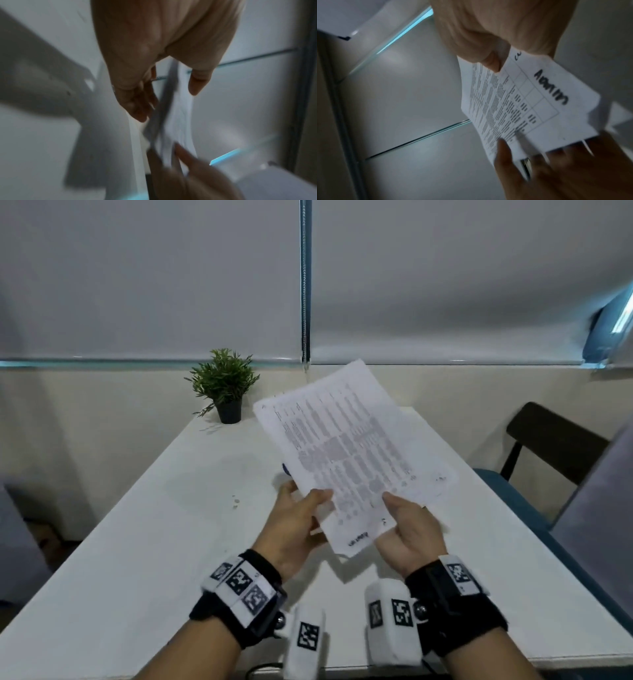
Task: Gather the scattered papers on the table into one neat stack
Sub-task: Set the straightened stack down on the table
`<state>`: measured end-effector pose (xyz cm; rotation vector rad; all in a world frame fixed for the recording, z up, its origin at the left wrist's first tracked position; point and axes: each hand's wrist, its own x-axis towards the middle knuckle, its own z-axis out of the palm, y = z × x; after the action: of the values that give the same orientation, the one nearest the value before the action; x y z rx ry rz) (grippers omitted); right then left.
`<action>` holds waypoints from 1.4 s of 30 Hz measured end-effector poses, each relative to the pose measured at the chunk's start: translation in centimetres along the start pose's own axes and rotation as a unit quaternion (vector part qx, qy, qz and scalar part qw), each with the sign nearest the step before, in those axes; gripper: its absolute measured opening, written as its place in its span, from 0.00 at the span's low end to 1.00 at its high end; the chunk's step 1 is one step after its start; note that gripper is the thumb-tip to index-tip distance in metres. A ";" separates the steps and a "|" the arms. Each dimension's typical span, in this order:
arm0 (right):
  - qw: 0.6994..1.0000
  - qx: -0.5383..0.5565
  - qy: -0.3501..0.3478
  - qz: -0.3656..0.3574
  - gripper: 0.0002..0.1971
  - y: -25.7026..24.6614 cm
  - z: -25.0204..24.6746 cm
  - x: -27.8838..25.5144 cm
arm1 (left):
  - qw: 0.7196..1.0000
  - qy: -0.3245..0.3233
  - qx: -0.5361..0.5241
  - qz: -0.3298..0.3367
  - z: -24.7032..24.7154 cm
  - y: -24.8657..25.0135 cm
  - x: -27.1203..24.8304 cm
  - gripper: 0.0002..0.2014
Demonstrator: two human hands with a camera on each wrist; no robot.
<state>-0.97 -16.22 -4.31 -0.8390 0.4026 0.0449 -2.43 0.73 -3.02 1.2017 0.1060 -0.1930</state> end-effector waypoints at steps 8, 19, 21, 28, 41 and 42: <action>0.989 -0.117 0.093 0.003 0.14 0.9 -2.5 1.9 | 0.981 0.016 0.171 -0.090 -4.2 0.6 3.7 0.23; 0.746 -0.665 0.029 -0.030 0.09 -2.5 -1.1 2.7 | 0.800 0.019 0.594 -0.083 -7.1 1.8 5.9 0.20; 0.714 -0.700 0.016 -0.031 0.08 -2.8 -0.9 2.5 | 0.763 0.022 0.640 -0.090 -6.7 2.0 5.4 0.20; 0.640 -0.763 0.020 -0.083 0.18 -5.7 0.5 2.0 | 0.700 0.042 0.707 -0.090 -6.7 4.8 4.3 0.35; 0.318 -0.919 -0.220 -0.070 0.35 -2.2 8.4 7.5 | 0.538 -0.138 0.831 -0.037 -1.7 4.6 11.4 0.38; 0.308 -0.923 -0.221 -0.066 0.35 -1.9 8.4 7.9 | 0.537 -0.140 0.831 -0.044 -2.0 4.5 11.7 0.38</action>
<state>9.48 -12.32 -0.80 -3.1137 -0.6001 0.7038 10.00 3.02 -1.80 3.0932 -0.4434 -0.6553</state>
